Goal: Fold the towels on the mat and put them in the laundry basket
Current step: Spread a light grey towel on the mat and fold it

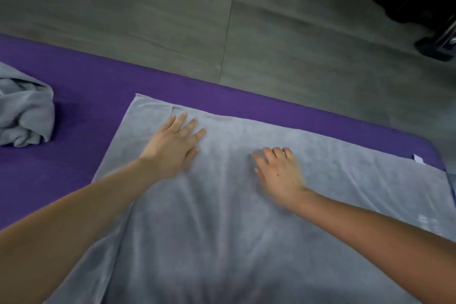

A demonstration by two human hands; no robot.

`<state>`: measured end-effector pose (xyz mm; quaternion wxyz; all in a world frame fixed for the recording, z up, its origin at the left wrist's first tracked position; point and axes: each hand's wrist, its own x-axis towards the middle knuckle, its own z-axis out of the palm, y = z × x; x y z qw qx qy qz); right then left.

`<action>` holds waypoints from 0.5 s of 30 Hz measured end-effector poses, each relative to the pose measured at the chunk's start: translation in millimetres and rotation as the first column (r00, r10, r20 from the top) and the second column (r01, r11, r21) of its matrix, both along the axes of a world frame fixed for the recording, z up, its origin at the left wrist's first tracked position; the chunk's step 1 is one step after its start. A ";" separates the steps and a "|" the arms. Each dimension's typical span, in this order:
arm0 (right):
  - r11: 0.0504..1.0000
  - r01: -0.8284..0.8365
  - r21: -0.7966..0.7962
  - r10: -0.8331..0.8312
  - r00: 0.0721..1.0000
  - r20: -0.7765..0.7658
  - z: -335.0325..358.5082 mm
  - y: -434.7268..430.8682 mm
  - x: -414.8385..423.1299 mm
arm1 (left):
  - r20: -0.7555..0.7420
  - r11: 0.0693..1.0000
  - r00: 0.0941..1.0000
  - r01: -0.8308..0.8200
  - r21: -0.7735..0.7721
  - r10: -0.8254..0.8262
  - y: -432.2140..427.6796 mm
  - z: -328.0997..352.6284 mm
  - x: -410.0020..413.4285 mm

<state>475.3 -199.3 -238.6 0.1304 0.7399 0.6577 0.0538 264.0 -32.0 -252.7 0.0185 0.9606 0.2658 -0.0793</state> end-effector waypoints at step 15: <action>0.745 0.666 -0.026 -0.656 0.726 -0.207 25.4 -307.1 260.5 | -0.124 0.819 0.833 0.553 0.152 -0.540 -145.3 79.4 212.3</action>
